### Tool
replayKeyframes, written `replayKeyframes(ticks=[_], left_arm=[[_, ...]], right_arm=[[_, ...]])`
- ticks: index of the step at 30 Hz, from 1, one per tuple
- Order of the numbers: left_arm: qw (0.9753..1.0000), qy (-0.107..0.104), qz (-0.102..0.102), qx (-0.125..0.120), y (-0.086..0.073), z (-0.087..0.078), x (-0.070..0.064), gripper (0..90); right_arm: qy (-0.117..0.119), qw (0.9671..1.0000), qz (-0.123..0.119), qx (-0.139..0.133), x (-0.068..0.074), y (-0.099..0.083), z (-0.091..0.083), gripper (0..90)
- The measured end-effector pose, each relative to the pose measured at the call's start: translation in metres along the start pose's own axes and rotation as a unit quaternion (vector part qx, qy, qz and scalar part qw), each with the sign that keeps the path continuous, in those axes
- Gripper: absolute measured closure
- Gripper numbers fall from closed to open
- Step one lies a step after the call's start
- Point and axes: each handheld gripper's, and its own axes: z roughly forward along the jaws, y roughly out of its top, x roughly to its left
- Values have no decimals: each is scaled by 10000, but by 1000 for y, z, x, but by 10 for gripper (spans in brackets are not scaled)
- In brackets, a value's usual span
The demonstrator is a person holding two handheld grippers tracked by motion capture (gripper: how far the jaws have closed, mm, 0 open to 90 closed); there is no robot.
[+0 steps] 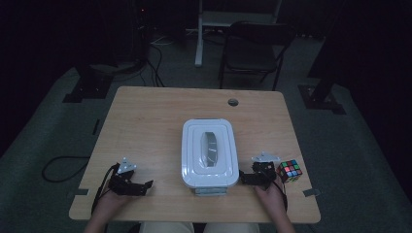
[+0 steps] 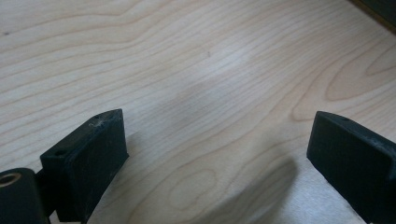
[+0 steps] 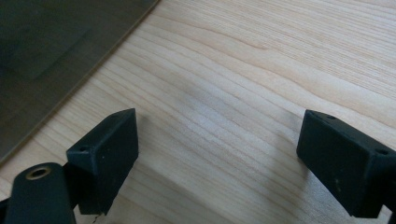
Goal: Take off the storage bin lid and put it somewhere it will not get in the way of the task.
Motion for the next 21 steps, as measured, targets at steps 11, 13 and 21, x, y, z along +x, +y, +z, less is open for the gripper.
replayKeyframes(ticks=[11,13,21], left_arm=[[9990,-256,329,-143,23,-19,-20,56],[9983,-304,455,-209,31,-26,-25,56],[9935,-599,814,-531,61,-47,-47,56]], right_arm=[[0,10000,-1,0,0,0,0,125],[-2,10000,-3,0,0,0,0,125],[-1,10000,-1,1,0,0,0,125]])
